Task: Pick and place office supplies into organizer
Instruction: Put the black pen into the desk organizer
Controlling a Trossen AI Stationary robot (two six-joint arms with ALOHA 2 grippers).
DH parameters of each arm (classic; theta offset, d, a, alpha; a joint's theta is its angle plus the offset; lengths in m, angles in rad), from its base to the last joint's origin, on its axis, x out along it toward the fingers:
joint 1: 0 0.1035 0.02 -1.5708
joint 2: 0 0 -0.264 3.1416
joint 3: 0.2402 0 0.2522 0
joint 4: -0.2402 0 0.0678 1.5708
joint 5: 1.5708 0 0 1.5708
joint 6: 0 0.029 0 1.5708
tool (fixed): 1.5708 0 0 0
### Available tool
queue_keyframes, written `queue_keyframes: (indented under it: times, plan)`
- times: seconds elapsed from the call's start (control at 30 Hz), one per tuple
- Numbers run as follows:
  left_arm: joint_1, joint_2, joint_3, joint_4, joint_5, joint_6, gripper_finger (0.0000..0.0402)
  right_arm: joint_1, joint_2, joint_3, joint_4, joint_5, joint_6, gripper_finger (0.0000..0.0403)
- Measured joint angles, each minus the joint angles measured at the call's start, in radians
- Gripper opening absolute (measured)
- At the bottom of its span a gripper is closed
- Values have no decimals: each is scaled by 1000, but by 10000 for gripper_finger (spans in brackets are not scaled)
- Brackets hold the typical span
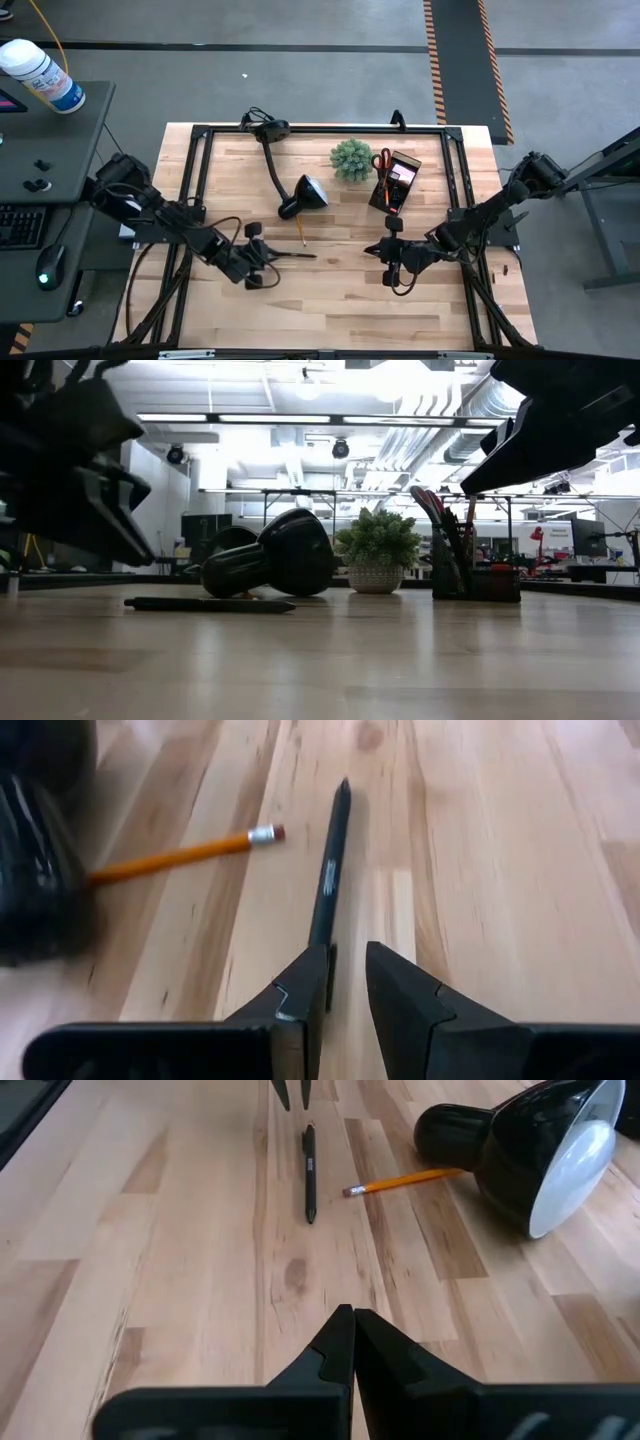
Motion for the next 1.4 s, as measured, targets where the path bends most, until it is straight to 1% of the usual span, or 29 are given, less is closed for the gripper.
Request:
queue_keyframes:
  times: [0.27,0.37,0.53,0.67,0.8,1.07,1.17,1.4]
  plan:
    - [0,-37,-89,11,20,-77,62,0,0,0,11,-12,0,0]
    - [1,-57,-129,69,26,-86,62,0,0,0,15,-12,0,0]
    - [1,-83,-188,168,70,-82,62,0,0,0,17,-12,0,0]
    - [1,-88,-214,187,83,-86,63,0,0,0,23,-13,0,0]
    - [1,-88,-230,193,58,-86,63,0,0,0,29,-13,1,0]
    - [1,-88,-279,284,53,-87,63,0,0,0,32,-13,0,0]
    - [1,-87,-288,294,52,-87,63,0,0,0,32,-13,1,0]
    - [1,-64,-288,309,1,-86,63,0,0,0,37,-13,0,0]
